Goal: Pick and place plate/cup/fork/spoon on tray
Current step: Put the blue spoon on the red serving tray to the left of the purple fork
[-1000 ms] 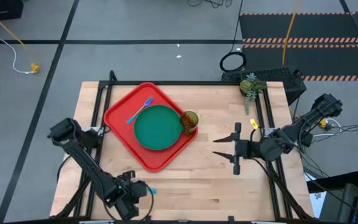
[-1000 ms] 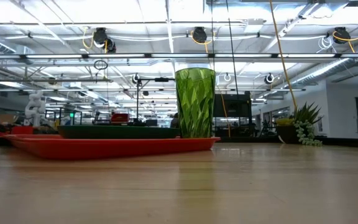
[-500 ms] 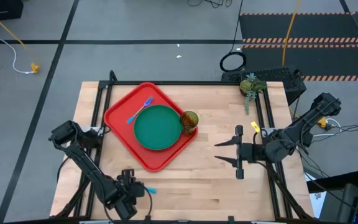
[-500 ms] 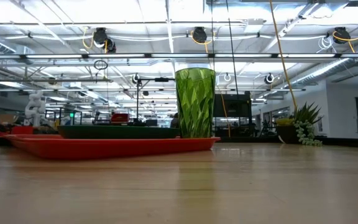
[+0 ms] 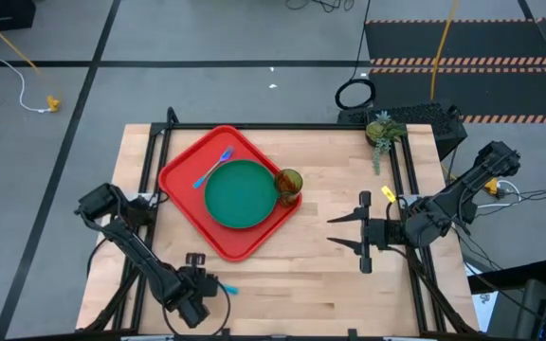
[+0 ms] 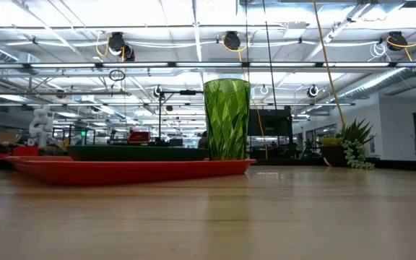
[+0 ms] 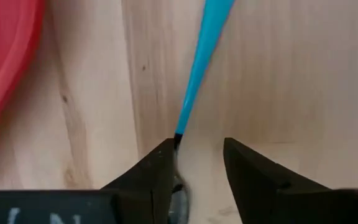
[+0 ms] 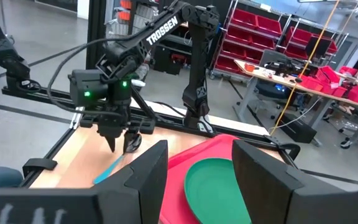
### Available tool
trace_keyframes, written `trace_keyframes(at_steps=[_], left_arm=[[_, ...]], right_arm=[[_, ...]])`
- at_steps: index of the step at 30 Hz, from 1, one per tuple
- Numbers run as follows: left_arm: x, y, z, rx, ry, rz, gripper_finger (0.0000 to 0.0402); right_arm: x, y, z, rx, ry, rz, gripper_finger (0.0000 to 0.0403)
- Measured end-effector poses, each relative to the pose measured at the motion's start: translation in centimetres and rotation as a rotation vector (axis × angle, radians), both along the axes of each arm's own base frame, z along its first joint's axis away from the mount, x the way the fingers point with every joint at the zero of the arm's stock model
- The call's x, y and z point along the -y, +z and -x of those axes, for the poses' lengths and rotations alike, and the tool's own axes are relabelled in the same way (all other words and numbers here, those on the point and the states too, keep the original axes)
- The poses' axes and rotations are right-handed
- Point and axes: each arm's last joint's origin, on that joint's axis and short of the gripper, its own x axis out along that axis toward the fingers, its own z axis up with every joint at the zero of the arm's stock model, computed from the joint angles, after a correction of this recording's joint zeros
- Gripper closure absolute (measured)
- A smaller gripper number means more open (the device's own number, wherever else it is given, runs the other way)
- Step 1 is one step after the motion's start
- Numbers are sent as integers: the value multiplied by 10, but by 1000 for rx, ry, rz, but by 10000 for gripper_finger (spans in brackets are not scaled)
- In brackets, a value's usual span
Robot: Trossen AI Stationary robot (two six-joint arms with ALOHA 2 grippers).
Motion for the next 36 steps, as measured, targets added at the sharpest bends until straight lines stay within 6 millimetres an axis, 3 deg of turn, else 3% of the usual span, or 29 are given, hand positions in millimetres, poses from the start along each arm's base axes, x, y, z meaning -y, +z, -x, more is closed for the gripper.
trace_keyframes(at_steps=[6, 16, 22, 29, 36], left_arm=[[-9, -9, -1, -27, -37, 1, 288], [-17, -10, -10, -59, -120, 24, 384], [-26, -5, -15, -38, -127, -34, 383], [-25, 24, -23, -66, -164, -92, 393], [-21, 66, -38, -3, -294, -192, 392]], right_arm=[[0, 0, 0, 0, -1, -5, 232], [-5, -2, -7, 18, -5, -40, 232], [-10, -15, -28, 7, -35, -9, 232], [-7, -31, -49, -31, -84, -38, 232], [3, -52, -75, -117, 7, -313, 232]])
